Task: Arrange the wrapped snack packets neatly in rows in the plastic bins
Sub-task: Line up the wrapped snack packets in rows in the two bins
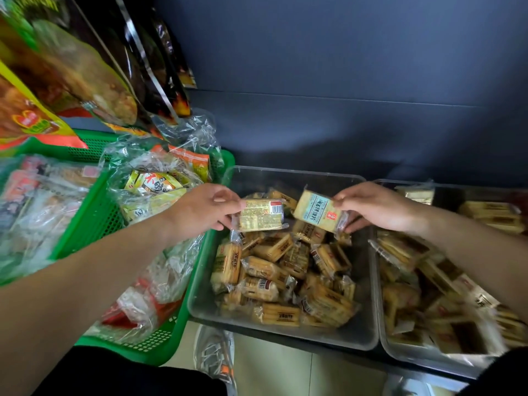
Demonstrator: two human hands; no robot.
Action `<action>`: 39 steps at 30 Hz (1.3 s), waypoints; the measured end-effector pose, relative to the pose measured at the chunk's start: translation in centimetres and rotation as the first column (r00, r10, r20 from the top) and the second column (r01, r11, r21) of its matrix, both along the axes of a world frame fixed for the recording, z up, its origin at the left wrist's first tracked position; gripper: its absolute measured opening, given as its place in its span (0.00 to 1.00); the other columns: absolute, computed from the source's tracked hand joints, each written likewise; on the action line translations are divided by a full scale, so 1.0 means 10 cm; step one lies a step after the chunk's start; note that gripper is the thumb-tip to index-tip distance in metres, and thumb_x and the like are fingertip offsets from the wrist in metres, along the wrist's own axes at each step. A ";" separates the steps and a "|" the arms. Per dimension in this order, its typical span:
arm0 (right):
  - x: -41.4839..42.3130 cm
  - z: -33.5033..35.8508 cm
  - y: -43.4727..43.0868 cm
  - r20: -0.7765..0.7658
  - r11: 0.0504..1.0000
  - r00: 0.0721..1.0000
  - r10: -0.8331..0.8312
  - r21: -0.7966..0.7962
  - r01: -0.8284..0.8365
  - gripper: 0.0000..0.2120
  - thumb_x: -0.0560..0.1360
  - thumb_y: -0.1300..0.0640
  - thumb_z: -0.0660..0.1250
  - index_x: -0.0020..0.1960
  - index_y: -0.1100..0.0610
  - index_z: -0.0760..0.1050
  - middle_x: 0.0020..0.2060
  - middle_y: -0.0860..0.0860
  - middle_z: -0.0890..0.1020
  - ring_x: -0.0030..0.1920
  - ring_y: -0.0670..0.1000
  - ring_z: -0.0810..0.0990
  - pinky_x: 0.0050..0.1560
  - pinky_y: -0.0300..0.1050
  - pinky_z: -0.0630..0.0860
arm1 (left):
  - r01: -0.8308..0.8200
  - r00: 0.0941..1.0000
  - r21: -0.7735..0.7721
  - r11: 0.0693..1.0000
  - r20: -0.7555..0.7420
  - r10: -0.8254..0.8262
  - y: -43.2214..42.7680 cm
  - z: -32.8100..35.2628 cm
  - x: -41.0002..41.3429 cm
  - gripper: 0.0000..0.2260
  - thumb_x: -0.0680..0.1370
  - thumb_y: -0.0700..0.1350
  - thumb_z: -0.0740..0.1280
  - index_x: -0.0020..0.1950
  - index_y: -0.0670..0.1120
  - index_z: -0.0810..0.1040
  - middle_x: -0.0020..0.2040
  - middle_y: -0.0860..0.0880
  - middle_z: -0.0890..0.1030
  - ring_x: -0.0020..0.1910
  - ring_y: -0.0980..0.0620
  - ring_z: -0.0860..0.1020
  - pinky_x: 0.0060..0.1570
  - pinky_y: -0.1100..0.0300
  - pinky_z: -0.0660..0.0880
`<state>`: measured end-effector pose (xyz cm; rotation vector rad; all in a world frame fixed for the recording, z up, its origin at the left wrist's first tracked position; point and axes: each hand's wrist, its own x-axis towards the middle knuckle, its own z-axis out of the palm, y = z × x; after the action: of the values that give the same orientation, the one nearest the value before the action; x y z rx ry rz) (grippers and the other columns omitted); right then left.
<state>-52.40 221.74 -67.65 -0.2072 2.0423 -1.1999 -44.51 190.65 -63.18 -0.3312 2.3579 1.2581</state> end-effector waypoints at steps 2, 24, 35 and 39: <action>0.02 0.01 0.00 -0.027 1.000 1.000 0.013 0.020 -0.013 0.08 0.82 0.56 0.65 0.56 0.56 0.82 0.46 0.52 0.87 0.49 0.52 0.87 0.52 0.49 0.83 | 0.028 1.000 -0.004 1.000 -0.010 -0.029 0.00 0.01 0.00 0.08 0.79 0.51 0.70 0.55 0.48 0.80 0.43 0.52 0.86 0.44 0.55 0.85 0.45 0.63 0.77; 0.02 -0.05 -0.23 -0.272 0.922 0.903 0.334 0.291 -0.254 0.10 0.81 0.53 0.66 0.55 0.56 0.82 0.49 0.51 0.85 0.51 0.49 0.82 0.55 0.53 0.79 | 0.479 0.878 -0.354 0.803 0.179 -0.444 0.34 -0.34 0.02 0.10 0.77 0.58 0.71 0.42 0.54 0.77 0.43 0.54 0.79 0.43 0.53 0.78 0.41 0.57 0.71; 0.00 -0.12 -0.20 -0.260 0.971 0.944 0.205 0.179 -0.161 0.09 0.83 0.54 0.62 0.57 0.54 0.80 0.48 0.49 0.83 0.53 0.50 0.82 0.53 0.50 0.78 | 0.370 0.927 -0.261 0.891 0.159 -0.339 0.35 -0.33 0.03 0.37 0.73 0.47 0.79 0.78 0.51 0.65 0.66 0.51 0.77 0.58 0.54 0.78 0.56 0.62 0.73; 0.04 -0.02 -0.23 -0.105 0.991 0.986 0.128 -0.026 -0.131 0.11 0.84 0.57 0.60 0.58 0.56 0.81 0.47 0.52 0.85 0.49 0.50 0.84 0.43 0.39 0.80 | 0.187 0.982 -0.171 0.967 0.066 -0.178 0.26 -0.26 -0.01 0.24 0.77 0.42 0.74 0.72 0.51 0.73 0.55 0.51 0.81 0.52 0.48 0.83 0.56 0.51 0.81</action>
<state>-52.01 219.40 -67.82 -0.4196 2.0637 -1.1640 -44.60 193.25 -65.77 -0.1919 2.4007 0.9486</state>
